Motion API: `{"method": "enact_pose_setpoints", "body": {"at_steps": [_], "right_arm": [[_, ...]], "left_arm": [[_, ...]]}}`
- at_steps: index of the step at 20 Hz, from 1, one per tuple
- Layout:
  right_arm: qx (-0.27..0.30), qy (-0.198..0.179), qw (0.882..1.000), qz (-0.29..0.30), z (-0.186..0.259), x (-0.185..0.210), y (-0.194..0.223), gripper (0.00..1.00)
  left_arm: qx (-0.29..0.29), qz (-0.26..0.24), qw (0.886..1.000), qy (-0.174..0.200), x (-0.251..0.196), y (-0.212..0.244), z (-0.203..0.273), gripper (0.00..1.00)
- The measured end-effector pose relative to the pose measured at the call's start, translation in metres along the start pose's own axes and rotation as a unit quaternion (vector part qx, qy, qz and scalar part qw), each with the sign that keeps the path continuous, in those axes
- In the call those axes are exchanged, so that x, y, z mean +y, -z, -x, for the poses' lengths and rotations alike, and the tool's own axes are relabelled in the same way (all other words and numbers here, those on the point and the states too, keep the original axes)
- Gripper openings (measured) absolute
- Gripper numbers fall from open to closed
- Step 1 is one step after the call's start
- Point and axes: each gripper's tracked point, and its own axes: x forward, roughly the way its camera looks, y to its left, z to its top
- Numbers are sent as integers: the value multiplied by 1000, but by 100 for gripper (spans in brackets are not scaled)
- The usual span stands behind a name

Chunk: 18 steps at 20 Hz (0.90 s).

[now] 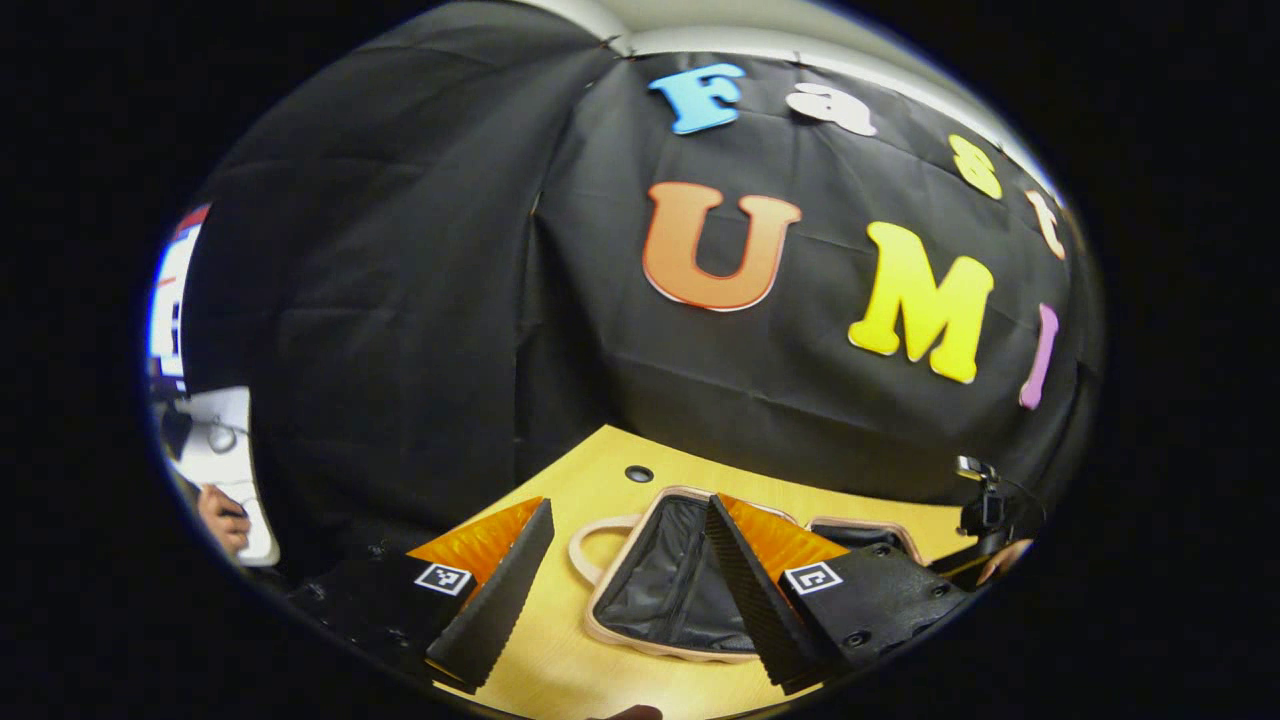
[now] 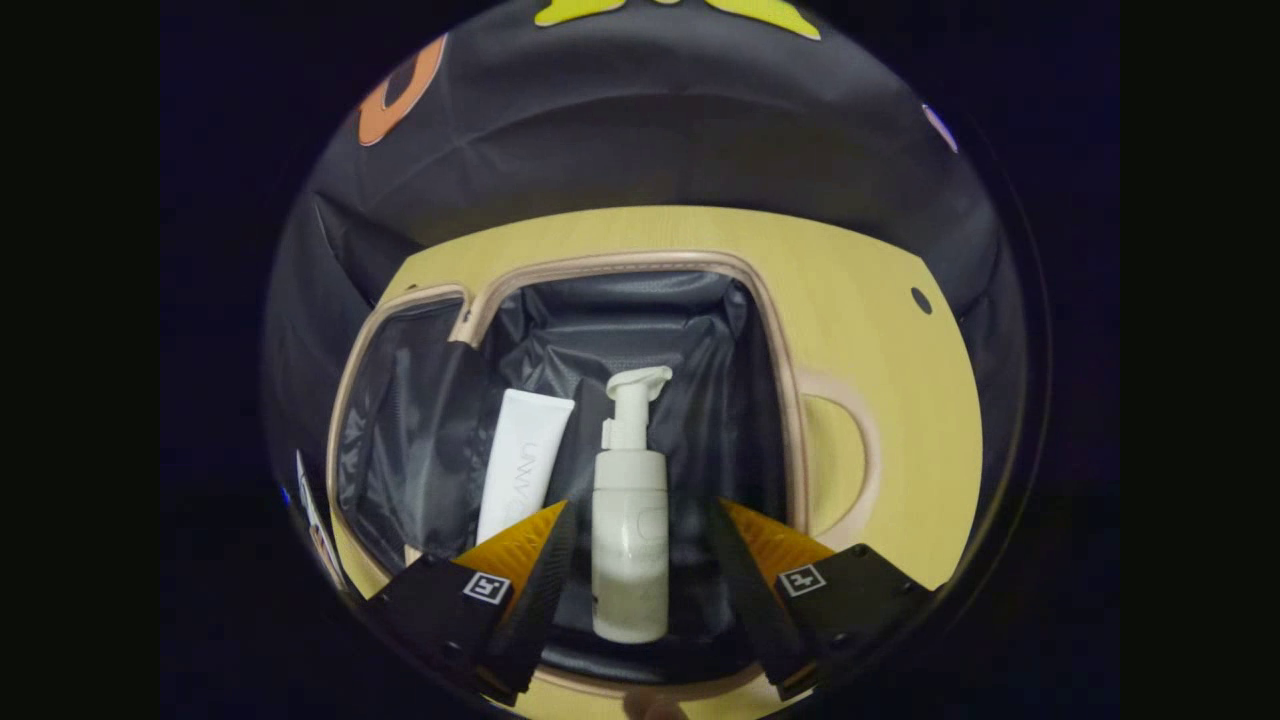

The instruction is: First open the suitcase, pack the skin care products into it, and then close the suitcase.

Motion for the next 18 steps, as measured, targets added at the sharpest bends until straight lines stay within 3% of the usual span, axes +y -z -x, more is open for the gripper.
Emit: {"method": "enact_pose_setpoints", "body": {"at_steps": [2,4,8,12,15,18], "right_arm": [[-32,-20,999,32,37,4,-3,80],[-76,-33,994,72,83,1,-5,78],[-176,-21,976,126,200,-40,-3,80],[-198,7,975,103,280,-86,25,80],[-216,36,972,85,312,-109,28,77],[-229,57,968,84,331,-121,26,80]], "left_arm": [[32,40,999,8,12,20,-15,97],[53,111,992,11,24,41,-33,98],[83,281,952,84,21,55,-63,98],[101,326,938,63,52,70,-87,98],[133,379,914,51,63,102,-111,98],[169,404,899,34,65,135,-126,97]]}}
